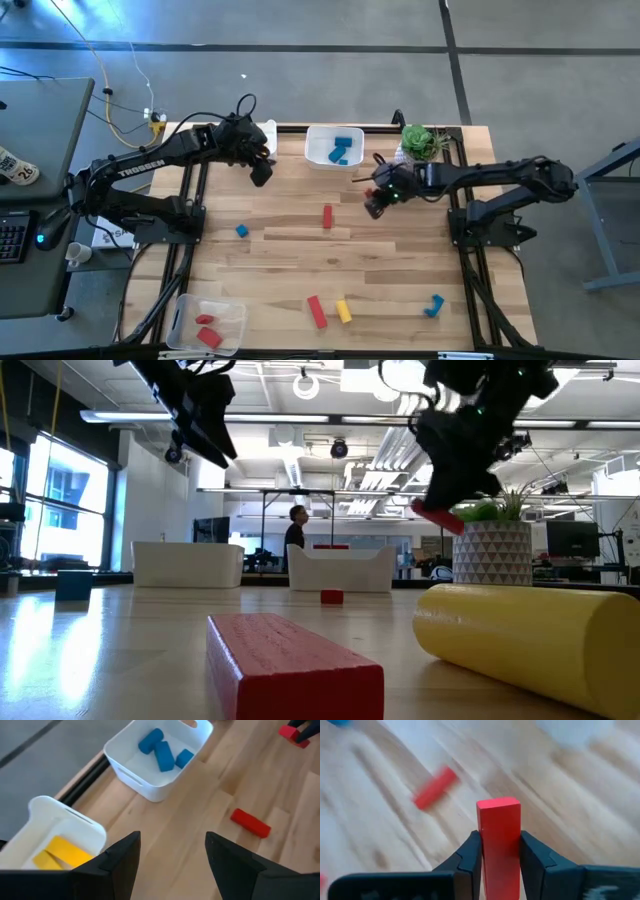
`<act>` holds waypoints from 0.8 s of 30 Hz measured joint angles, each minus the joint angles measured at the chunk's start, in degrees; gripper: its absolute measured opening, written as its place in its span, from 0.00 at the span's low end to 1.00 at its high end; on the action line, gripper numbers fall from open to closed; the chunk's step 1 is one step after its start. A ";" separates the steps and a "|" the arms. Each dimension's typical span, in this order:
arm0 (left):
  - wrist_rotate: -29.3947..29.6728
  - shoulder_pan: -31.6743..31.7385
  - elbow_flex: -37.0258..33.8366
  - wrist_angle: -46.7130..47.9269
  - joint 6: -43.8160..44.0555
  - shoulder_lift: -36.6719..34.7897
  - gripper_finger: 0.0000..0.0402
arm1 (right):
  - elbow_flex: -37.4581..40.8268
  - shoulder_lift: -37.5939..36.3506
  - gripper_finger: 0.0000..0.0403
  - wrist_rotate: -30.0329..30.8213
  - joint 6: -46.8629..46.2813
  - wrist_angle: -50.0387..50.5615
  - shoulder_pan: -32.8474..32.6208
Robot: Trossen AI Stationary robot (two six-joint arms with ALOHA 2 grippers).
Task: Sort & place blocks by color
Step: Put the red block into the transparent bin
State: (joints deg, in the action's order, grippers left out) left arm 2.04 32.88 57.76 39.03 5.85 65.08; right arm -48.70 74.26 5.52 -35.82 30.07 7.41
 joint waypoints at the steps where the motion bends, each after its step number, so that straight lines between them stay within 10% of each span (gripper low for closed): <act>1: -0.56 0.00 0.00 0.00 0.22 0.00 0.53 | -0.94 0.00 0.19 0.04 1.16 -1.11 -0.29; 10: -6.67 -1.36 0.00 -4.74 4.50 0.15 0.53 | -6.94 -0.02 0.18 0.06 12.44 -11.78 -3.07; 18: -29.05 -2.08 -0.02 -5.93 4.71 -1.37 0.53 | -8.27 -0.04 0.19 -3.02 21.99 -25.04 -4.58; 24: -33.07 -3.59 -0.02 -12.71 6.92 -1.64 0.53 | -8.29 -0.07 0.21 -7.34 25.68 -32.94 -4.58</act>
State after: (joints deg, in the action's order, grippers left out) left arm -31.03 29.29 57.74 26.32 12.76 63.44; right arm -56.99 74.19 -1.82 -10.14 -2.87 2.83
